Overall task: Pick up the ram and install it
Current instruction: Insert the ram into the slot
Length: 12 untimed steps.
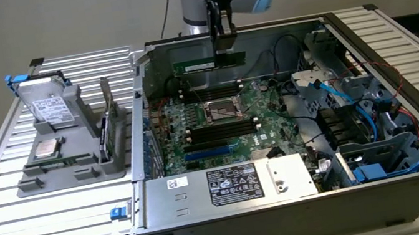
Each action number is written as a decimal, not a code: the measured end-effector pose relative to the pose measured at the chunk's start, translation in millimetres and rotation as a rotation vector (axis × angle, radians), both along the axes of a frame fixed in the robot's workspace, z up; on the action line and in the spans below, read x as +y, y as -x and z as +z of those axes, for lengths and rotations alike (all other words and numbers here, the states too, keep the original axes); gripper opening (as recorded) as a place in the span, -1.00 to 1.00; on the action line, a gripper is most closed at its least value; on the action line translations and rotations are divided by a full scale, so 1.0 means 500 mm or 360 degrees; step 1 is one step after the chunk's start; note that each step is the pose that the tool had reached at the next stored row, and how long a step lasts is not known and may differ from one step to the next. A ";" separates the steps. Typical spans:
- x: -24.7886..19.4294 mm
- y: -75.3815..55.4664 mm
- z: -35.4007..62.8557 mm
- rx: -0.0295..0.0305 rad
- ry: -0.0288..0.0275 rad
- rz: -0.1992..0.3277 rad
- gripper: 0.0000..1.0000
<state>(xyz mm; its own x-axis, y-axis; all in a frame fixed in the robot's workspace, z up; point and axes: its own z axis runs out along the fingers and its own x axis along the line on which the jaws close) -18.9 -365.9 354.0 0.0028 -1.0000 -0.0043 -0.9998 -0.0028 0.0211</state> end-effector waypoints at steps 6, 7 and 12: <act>-0.0079 -0.002 -0.009 -0.00001 -0.00002 0.0000 -0.73; -0.0079 -0.003 -0.013 -0.00001 -0.00003 0.0000 -0.73; -0.0079 -0.004 -0.030 -0.00001 0.00032 0.0000 -0.73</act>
